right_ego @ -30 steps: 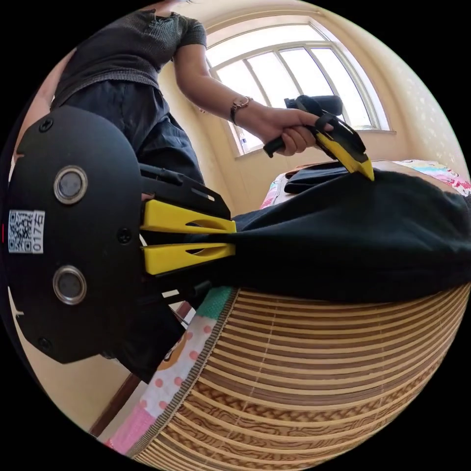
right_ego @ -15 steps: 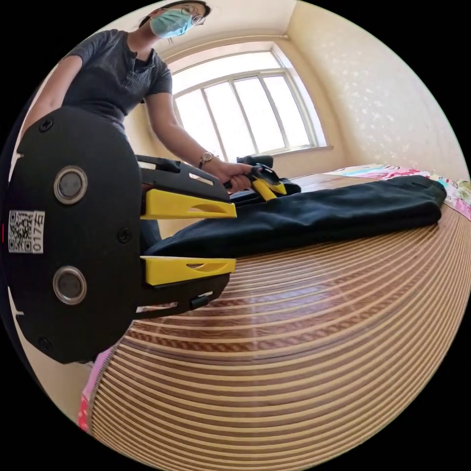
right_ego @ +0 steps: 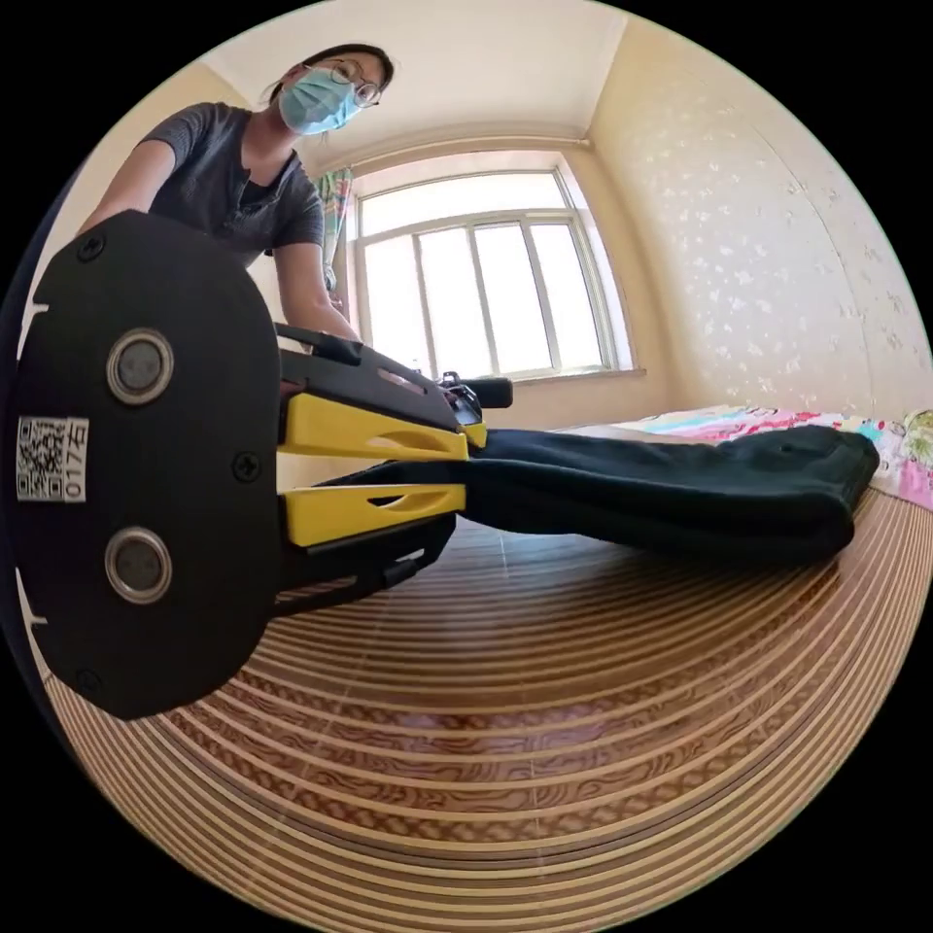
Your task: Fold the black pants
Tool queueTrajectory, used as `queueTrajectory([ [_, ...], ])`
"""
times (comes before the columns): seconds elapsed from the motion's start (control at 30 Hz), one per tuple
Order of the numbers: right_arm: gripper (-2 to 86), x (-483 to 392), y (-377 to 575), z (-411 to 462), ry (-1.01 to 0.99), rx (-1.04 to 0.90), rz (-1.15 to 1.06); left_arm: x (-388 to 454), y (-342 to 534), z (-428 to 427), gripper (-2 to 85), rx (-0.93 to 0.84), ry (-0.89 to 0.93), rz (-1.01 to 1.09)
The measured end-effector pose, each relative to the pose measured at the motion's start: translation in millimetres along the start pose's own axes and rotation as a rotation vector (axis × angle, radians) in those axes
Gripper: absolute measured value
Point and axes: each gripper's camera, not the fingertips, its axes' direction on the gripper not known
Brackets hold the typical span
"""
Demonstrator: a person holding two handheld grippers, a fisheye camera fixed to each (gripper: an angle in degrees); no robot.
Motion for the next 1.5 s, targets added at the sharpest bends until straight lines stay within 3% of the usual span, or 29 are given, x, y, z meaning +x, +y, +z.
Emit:
queueTrajectory([
  [0.27,2.0,-138,115,-12,-0.027,-0.016,-0.258,139,126,-32,8.3,0.024,0.177,0.298],
  [0.5,1.6,-292,184,-24,-0.093,-0.064,-0.581,297,236,-62,4.9,0.146,0.050,0.554],
  [0.67,1.5,-405,220,-34,-0.083,-0.068,-0.823,403,272,-82,5.0,0.149,0.130,0.809],
  [0.83,1.4,-443,208,-40,0.072,0.037,-0.780,466,266,-88,5.1,0.190,0.021,0.828],
  [0.97,1.5,-391,137,-36,0.236,0.087,-0.595,439,211,-66,5.1,0.211,-0.094,0.704],
  [1.1,1.7,-307,63,-22,0.326,0.080,-0.377,351,110,-27,5.1,0.146,-0.191,0.475],
  [1.23,2.1,-257,45,5,0.453,0.010,-0.288,267,54,8,5.0,0.052,-0.365,0.374],
  [1.33,2.2,-223,73,30,0.550,-0.058,-0.249,211,65,33,5.1,-0.007,-0.389,0.340],
  [1.5,2.7,-127,175,53,0.480,-0.145,-0.026,122,144,69,5.1,-0.115,-0.342,0.245],
])
